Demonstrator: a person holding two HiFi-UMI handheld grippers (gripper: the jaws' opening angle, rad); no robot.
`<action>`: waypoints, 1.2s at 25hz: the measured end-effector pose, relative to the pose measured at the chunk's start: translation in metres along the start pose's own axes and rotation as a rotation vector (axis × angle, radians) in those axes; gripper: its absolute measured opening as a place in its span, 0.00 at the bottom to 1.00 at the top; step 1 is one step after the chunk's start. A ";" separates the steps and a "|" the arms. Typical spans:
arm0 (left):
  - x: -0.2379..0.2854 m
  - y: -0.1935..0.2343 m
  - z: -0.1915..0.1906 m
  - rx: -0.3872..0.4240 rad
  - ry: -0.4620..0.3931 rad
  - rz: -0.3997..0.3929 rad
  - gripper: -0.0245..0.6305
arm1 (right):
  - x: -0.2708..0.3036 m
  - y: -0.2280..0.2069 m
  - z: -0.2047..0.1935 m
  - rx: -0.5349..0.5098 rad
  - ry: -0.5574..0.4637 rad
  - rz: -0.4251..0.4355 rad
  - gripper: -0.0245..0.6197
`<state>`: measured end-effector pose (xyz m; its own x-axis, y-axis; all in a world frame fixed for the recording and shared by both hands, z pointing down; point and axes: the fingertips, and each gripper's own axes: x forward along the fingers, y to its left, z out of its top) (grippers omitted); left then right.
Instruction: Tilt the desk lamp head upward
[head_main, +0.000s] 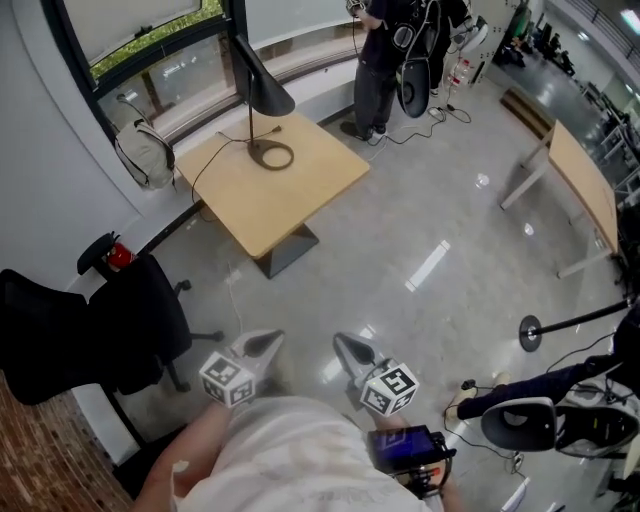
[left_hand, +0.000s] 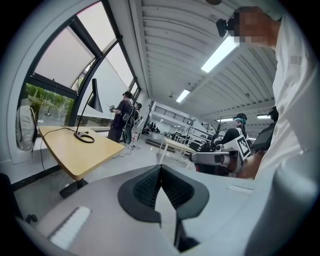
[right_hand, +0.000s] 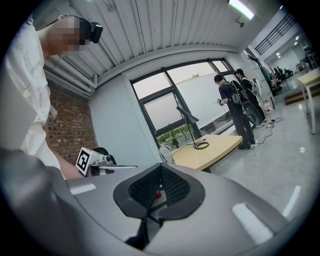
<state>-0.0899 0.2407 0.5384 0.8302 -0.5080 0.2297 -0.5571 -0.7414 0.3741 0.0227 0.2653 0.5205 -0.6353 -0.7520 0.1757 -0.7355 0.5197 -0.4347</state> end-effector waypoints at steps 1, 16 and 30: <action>0.006 0.006 0.005 0.001 -0.003 -0.010 0.04 | 0.007 -0.006 0.006 0.000 -0.003 -0.011 0.06; 0.043 0.108 0.061 -0.002 -0.016 -0.010 0.04 | 0.120 -0.053 0.062 -0.052 0.032 -0.013 0.06; 0.146 0.153 0.091 -0.027 -0.006 0.146 0.04 | 0.180 -0.156 0.106 -0.056 0.082 0.161 0.06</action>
<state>-0.0561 0.0131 0.5478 0.7404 -0.6120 0.2779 -0.6709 -0.6476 0.3612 0.0483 0.0061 0.5258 -0.7612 -0.6230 0.1801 -0.6333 0.6544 -0.4133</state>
